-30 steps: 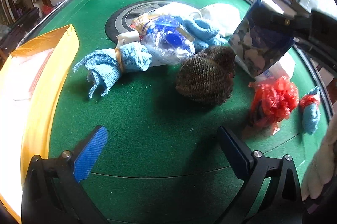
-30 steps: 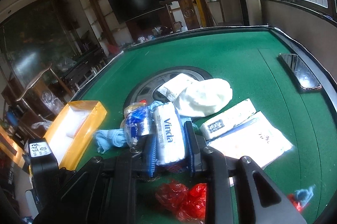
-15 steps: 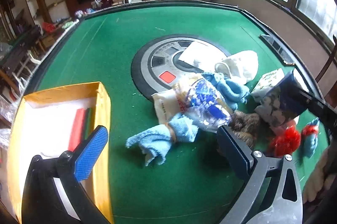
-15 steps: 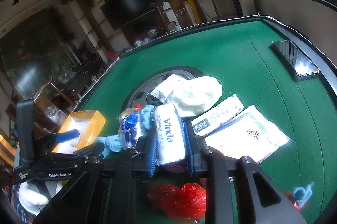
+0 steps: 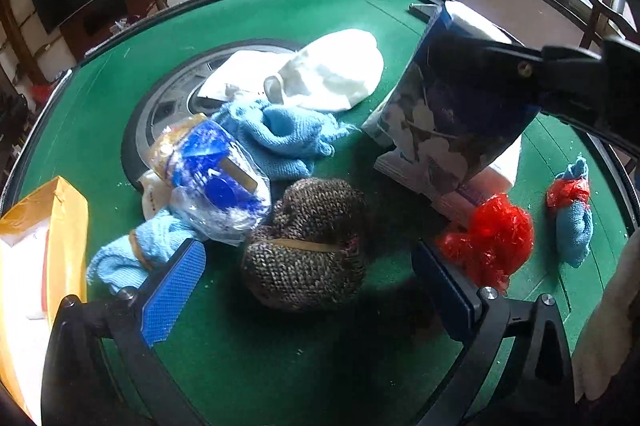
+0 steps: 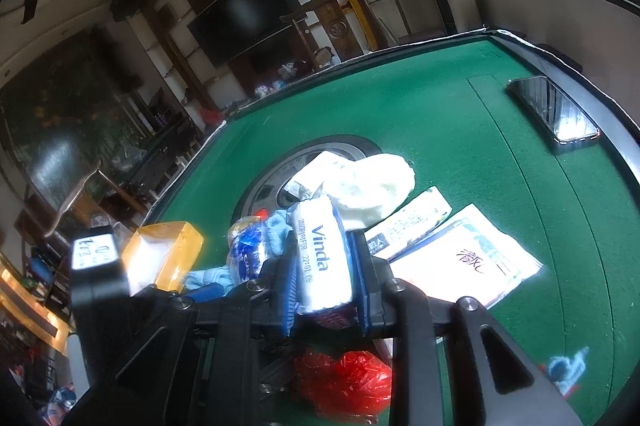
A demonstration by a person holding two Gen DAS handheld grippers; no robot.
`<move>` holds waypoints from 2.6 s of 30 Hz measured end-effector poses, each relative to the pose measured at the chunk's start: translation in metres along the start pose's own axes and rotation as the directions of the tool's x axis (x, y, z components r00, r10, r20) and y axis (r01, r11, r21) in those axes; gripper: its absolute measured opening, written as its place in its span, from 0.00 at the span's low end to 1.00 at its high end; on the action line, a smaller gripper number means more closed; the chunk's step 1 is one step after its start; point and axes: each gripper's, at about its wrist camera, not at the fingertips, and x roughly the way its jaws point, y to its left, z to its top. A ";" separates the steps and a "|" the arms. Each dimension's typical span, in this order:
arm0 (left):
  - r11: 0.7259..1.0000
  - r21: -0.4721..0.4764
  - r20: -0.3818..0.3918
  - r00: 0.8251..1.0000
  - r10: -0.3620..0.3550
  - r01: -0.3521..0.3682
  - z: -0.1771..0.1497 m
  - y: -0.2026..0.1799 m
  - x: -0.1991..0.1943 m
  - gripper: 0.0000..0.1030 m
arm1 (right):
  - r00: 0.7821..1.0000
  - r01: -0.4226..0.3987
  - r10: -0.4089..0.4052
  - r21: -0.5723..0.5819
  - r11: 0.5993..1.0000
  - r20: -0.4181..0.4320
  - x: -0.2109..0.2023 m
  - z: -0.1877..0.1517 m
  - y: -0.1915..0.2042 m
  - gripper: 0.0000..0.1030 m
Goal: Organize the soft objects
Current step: 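Grasp the Vinda tissue pack with the right gripper while the left grasps the brown knit ball, then place the knit ball and Vinda pack into the yellow box and release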
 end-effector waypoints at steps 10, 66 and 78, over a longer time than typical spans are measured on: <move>0.970 -0.177 0.050 0.986 -0.159 0.165 -0.016 0.030 -0.036 0.54 | 1.000 -0.013 0.013 0.000 1.000 -0.001 0.000 -0.001 0.001 0.21; 0.693 -0.717 0.268 0.947 0.176 0.074 -0.189 0.367 -0.196 0.73 | 0.688 -0.469 0.365 0.000 0.883 -0.627 0.204 -0.080 0.303 0.21; 0.679 -0.731 0.273 0.941 0.199 0.069 -0.222 0.365 -0.206 0.73 | 0.775 -0.358 0.180 -0.186 0.915 -0.606 0.236 -0.078 0.354 0.21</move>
